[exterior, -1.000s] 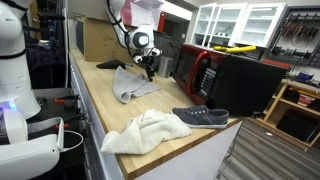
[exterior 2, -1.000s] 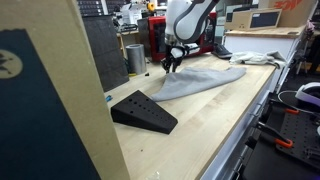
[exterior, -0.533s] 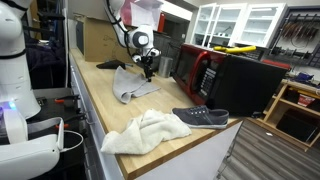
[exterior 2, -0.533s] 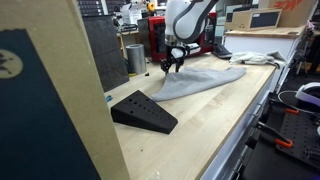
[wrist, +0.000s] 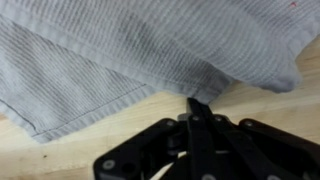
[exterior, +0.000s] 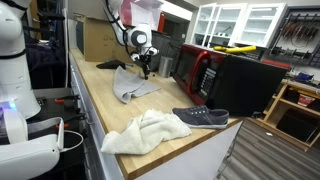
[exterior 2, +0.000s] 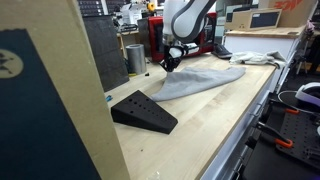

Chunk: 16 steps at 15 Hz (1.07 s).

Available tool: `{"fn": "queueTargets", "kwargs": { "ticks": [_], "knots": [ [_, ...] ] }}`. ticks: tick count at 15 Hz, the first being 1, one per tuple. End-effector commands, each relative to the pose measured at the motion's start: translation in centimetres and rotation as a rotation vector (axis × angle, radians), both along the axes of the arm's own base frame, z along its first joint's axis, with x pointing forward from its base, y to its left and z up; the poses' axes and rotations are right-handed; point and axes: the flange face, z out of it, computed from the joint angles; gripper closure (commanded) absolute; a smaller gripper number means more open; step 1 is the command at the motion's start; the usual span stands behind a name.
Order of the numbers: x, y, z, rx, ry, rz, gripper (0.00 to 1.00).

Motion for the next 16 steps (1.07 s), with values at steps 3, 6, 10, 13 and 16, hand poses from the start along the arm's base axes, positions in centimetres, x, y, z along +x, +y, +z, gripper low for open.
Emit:
{"fn": "queueTargets", "kwargs": {
  "ticks": [3, 6, 10, 13, 16],
  "knots": [
    [-2.2, -0.8, 1.8, -0.016, 0.041, 0.029, 1.00],
    [-3.0, -1.4, 2.6, -0.018, 0.050, 0.020, 0.66],
    [-4.1, -1.3, 3.5, 0.041, 0.069, 0.014, 0.37],
    [-4.5, -1.5, 2.8, 0.075, 0.075, 0.016, 0.16],
    [-4.5, -2.1, 1.5, 0.069, 0.065, 0.039, 0.00]
  ]
}}
